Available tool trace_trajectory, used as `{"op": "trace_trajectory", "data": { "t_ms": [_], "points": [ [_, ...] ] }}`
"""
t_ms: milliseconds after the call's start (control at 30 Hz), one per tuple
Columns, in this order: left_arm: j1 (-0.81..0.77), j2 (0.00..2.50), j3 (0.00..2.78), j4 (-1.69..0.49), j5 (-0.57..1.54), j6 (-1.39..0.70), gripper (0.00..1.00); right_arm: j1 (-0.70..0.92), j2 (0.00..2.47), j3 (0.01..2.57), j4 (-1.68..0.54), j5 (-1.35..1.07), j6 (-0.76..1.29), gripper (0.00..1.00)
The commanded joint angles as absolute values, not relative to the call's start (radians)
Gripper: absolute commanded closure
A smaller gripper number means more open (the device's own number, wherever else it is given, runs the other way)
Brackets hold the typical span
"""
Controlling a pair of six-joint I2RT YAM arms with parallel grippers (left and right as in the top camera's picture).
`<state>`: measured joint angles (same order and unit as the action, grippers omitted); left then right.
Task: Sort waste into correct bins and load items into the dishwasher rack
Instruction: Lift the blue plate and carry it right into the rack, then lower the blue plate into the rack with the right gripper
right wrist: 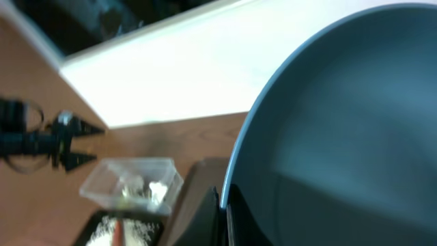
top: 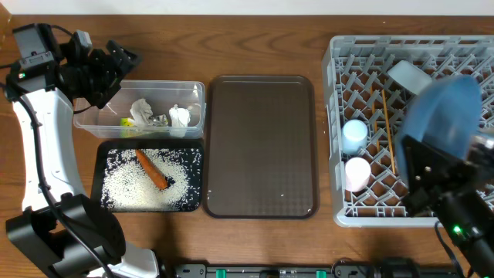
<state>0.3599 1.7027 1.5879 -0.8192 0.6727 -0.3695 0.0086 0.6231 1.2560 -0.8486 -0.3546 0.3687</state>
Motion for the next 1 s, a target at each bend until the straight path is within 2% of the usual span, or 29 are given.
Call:
{"op": "trace_trajectory", "data": {
  "t_ms": [0, 200, 367, 533, 600, 667, 767, 967],
  "points": [
    [0.365, 1.71, 1.581, -0.822, 0.661, -0.371, 0.04, -0.082, 0.636, 1.258, -0.838, -0.434, 0.47, 0.99],
    [0.365, 1.71, 1.581, -0.822, 0.661, -0.371, 0.04, -0.174, 0.724, 1.258, -0.818, -0.381, 0.493, 0.99],
    [0.365, 1.71, 1.581, -0.822, 0.661, -0.371, 0.04, -0.202, 0.881, 1.258, -0.857, -0.24, 0.493, 0.99],
    [0.365, 1.71, 1.581, -0.822, 0.661, -0.371, 0.04, -0.237, 1.036, 1.265, -0.833, -0.254, 0.526, 0.99],
    [0.365, 1.71, 1.581, -0.822, 0.661, -0.371, 0.04, -0.27, 1.107, 1.266, -0.79, -0.421, 0.53, 0.99],
    [0.365, 1.71, 1.581, -0.822, 0.661, -0.371, 0.04, -0.321, 1.187, 1.266, -0.722, -0.726, 0.553, 0.99],
    [0.365, 1.71, 1.581, -0.822, 0.661, -0.371, 0.04, -0.382, 1.289, 1.266, -0.587, -1.048, 0.646, 0.99],
    [0.365, 1.71, 1.581, -0.822, 0.661, -0.371, 0.04, -0.425, 1.367, 1.266, -0.305, -1.424, 0.732, 0.99]
  ]
}}
